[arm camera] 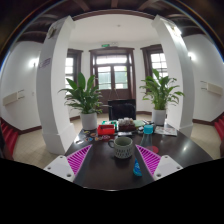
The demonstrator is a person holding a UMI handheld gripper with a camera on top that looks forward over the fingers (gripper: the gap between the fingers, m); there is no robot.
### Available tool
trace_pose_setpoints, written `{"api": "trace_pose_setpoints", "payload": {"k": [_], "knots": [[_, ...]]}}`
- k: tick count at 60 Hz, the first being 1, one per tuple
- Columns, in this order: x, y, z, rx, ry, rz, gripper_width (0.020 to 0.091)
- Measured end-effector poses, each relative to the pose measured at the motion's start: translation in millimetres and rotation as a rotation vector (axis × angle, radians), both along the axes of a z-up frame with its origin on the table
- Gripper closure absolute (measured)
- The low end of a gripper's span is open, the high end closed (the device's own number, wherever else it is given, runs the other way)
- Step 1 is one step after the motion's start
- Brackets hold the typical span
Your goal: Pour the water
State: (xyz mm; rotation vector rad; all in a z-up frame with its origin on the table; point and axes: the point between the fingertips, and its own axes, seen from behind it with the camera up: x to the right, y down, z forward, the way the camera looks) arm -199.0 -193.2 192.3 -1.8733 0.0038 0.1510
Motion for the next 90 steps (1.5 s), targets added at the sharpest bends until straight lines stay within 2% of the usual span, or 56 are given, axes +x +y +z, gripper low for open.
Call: {"api": "trace_pose_setpoints", "payload": {"k": [5, 11, 19, 28, 41, 53, 61, 67, 71, 73, 90], "knots": [[2.3, -7.2, -11.7, 0.007, -0.013, 0.026, 0.0247], [26.2, -10.1, -37.3, -0.012, -0.034, 0.018, 0.0241], [70.2, -5.2, -67.6, -0.007, -0.085, -0.025, 0.0243], [106.0, 31.5, -90.6, 0.036, -0.116, -0.065, 0.0244], [109.3, 79.6, -107.6, 0.056, -0.081, -0.007, 0.0256], [107.6, 109.7, -114.5, 0.08, -0.069, -0.003, 0.0349], [94.8, 117.0, -121.3, 0.092, -0.038, 0.046, 0.0553], [96.1, 119.8, -118.7, 0.107, -0.059, 0.045, 0.0615], [95.3, 117.5, -119.7, 0.123, -0.056, 0.03, 0.0714], [95.2, 117.3, -119.7, 0.119, -0.058, 0.028, 0.0735], [95.8, 122.5, -119.3, 0.073, -0.108, 0.048, 0.0738]]}}
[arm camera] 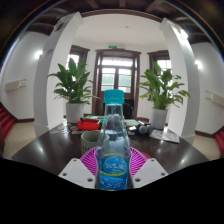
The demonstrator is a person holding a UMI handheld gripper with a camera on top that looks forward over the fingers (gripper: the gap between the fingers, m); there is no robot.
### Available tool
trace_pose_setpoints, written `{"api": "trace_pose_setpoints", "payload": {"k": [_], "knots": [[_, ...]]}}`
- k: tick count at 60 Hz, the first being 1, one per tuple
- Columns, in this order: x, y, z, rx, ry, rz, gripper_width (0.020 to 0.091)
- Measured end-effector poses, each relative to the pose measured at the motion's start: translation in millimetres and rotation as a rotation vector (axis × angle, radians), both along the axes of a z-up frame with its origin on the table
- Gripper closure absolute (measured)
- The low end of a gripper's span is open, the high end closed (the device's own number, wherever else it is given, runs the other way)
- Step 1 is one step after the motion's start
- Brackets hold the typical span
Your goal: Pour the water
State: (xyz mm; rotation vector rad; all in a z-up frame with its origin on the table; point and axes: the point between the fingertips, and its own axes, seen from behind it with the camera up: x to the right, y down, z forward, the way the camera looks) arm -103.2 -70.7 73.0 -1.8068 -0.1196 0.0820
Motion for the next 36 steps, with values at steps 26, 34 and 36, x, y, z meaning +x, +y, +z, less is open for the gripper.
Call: {"api": "trace_pose_setpoints", "payload": {"k": [26, 34, 36], "knots": [[78.3, 102.4, 32.3, 0.027, -1.086, 0.126, 0.0739], [71.5, 124.6, 38.5, 0.079, -1.411, 0.196, 0.0737], [66.9, 129.5, 36.6, 0.088, -1.471, 0.215, 0.0738]]}}
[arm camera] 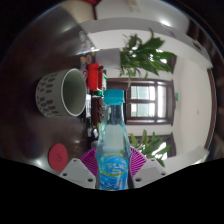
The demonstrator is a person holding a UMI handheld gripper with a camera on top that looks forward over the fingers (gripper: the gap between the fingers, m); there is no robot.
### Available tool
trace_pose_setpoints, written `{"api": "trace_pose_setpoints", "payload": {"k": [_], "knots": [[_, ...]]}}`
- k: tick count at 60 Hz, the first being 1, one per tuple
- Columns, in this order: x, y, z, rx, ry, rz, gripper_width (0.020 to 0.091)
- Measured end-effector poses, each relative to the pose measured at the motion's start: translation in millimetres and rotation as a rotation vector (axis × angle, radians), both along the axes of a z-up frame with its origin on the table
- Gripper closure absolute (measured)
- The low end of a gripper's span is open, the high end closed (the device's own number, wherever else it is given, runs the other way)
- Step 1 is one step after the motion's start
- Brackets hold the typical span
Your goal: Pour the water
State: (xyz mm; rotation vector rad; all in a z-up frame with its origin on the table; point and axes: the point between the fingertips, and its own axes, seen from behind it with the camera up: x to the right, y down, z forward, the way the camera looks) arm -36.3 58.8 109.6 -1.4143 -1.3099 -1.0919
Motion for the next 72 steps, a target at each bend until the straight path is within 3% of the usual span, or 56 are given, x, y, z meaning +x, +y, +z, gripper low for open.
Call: {"api": "trace_pose_setpoints", "payload": {"k": [19, 25, 39, 54, 64, 72], "knots": [[-31.6, 26.6, 3.8, 0.104, -0.539, 0.18, 0.0734], [-36.0, 26.6, 0.8, 0.11, -0.574, 0.193, 0.0731], [-26.2, 21.0, 20.7, 0.097, -0.352, 0.132, 0.0737], [-0.8, 14.3, 49.9, -0.068, 0.53, -0.029, 0.0726], [9.8, 11.7, 43.3, -0.175, 1.156, -0.127, 0.0719], [22.8, 14.6, 24.5, -0.233, 1.46, -0.122, 0.072]]}}
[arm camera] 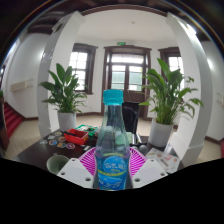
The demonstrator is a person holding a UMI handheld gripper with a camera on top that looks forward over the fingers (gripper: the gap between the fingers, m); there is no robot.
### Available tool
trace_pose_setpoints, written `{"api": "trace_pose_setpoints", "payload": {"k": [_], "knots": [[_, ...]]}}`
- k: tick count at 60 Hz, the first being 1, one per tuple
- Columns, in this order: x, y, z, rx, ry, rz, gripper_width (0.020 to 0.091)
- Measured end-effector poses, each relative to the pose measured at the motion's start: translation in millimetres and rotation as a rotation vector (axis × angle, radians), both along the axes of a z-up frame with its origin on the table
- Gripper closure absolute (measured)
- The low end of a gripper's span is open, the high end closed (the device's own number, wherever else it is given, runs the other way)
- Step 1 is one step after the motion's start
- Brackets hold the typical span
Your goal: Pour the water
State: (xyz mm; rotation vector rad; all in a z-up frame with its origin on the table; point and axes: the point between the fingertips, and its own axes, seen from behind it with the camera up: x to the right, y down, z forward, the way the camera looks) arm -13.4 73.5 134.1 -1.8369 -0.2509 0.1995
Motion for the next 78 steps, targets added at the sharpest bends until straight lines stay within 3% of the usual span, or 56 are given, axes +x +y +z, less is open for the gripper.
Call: {"api": "trace_pose_setpoints", "payload": {"k": [21, 22, 24, 37, 49, 51, 53, 54, 57, 78], "knots": [[-6.2, 4.7, -74.2, -0.025, 0.078, 0.023, 0.072], [-5.5, 3.9, -80.2, -0.03, 0.067, 0.022, 0.0682], [-6.2, 4.2, -75.3, 0.01, 0.076, 0.024, 0.0717], [-2.6, -1.0, -76.7, 0.026, 0.095, 0.008, 0.0708], [-1.9, -5.0, -81.0, -0.003, 0.071, -0.017, 0.0539], [-0.7, -8.5, -85.1, -0.03, 0.076, -0.023, 0.0427], [0.1, -12.5, -87.8, -0.051, 0.085, -0.03, 0.038], [0.7, -14.9, -88.3, -0.058, 0.089, -0.033, 0.0298], [3.6, -24.3, -90.0, -0.07, 0.096, -0.045, 0.0222], [25.6, -140.7, -93.0, -0.155, 0.062, -0.184, 0.0249]]}}
